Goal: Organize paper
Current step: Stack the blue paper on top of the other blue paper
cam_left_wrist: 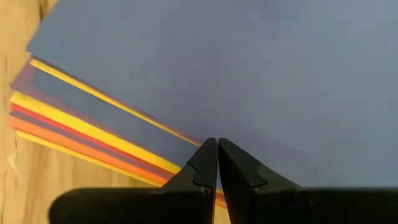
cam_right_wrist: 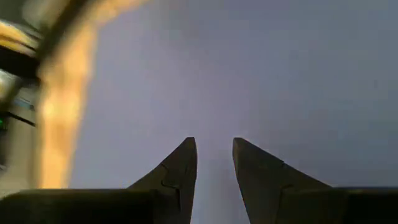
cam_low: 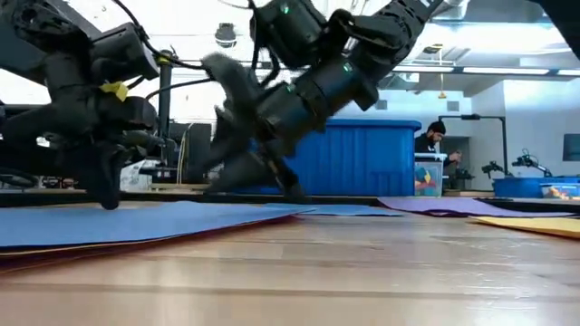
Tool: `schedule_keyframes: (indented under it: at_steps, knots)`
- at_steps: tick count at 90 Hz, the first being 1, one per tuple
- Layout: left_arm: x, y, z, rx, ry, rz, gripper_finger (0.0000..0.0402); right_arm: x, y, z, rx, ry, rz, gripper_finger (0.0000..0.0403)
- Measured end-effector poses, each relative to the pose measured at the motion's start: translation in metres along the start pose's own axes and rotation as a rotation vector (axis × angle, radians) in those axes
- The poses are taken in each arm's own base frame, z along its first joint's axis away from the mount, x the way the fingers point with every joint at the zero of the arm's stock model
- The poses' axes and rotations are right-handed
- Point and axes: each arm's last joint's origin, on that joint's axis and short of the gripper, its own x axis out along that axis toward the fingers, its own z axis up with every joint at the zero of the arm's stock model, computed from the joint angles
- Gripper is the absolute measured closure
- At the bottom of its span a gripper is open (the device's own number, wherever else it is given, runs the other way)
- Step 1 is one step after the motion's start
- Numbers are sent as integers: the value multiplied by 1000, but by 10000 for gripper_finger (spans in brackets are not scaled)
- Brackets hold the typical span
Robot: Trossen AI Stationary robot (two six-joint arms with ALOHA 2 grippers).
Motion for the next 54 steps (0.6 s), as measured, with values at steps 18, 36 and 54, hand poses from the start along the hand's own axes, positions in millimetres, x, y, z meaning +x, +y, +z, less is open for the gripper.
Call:
schedule_keyframes:
  at_steps: [18, 36, 54]
  knots:
    - [0, 0, 0, -2, 1, 0, 402, -1, 3, -9, -26, 62, -34, 306]
    - [0, 0, 0, -3, 3, 0, 402, -2, 8, -15, -10, 100, -23, 306]
    - [-2, -2, 9, -16, -77, -27, 402, -11, 9, -14, -46, 126, -36, 306]
